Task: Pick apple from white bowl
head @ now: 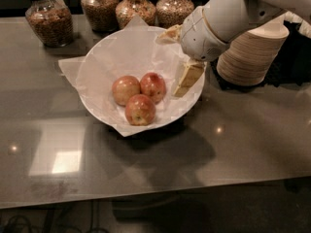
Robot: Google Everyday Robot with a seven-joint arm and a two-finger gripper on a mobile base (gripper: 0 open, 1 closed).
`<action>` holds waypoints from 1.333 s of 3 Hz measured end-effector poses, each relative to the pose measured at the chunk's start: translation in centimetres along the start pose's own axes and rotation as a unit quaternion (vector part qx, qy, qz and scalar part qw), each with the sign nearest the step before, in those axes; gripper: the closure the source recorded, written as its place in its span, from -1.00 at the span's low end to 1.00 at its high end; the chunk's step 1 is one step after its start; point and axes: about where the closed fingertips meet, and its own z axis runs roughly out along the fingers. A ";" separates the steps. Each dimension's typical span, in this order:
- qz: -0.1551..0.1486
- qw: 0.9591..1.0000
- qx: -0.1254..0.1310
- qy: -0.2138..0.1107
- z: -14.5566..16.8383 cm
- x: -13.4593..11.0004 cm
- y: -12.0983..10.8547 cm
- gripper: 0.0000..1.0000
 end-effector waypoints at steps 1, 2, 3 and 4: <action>-0.021 1.000 -0.008 -0.011 1.0 0.2 -0.2 -0.54; -0.037 0.999 -0.021 -0.023 1.9 0.1 -0.2 -0.44; -0.044 0.998 -0.035 -0.030 2.8 0.4 0.1 -0.40; -0.048 0.997 -0.044 -0.035 3.5 0.7 0.2 -0.44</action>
Offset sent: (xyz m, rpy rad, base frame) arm 0.0108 0.0139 -0.0234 0.0105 0.0088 0.1486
